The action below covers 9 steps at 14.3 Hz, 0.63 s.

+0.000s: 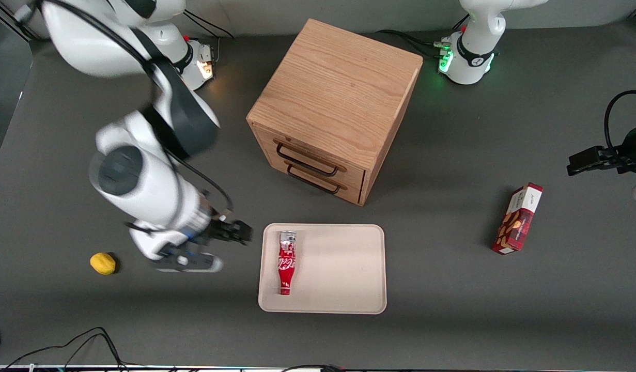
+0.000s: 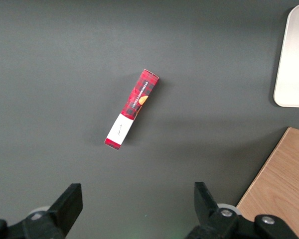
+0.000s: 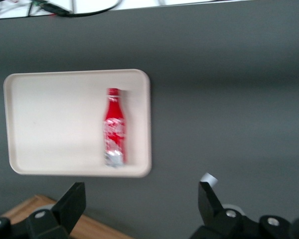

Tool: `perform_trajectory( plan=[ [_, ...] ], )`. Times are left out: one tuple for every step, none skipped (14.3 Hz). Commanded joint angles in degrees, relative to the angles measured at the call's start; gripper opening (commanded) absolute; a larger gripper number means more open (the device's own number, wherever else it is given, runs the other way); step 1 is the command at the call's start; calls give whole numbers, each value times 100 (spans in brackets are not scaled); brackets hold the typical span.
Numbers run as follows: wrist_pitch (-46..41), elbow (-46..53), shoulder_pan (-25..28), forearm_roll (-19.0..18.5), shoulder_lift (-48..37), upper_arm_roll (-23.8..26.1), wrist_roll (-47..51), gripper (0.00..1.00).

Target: Place coke bottle on tray

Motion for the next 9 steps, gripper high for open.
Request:
perform_trajectory(
  plan=[
    [-1302,-552,-125,93,-1291,-470,-58,100],
    [-1743,-578,-125,294,-1668,-820,-67,100],
    [-1983,-604,-116,549,-2003,-1163,-84,100],
    [-2176,-744,-116,725,-2311,-1402,-206,100],
    [-2204,-1128,-116,753,-2740,-1595,-504,100],
    [-2057,-1698,-116,797,-3171,-1806,-715,100],
    [-1786,-2295,-107,928,-3610,-2052,-787,100],
    [-1452,-2954,-98,1095,-4067,-2263,-866,100],
    [-1092,-3595,-98,1140,-4507,-2378,-980,100]
  ],
)
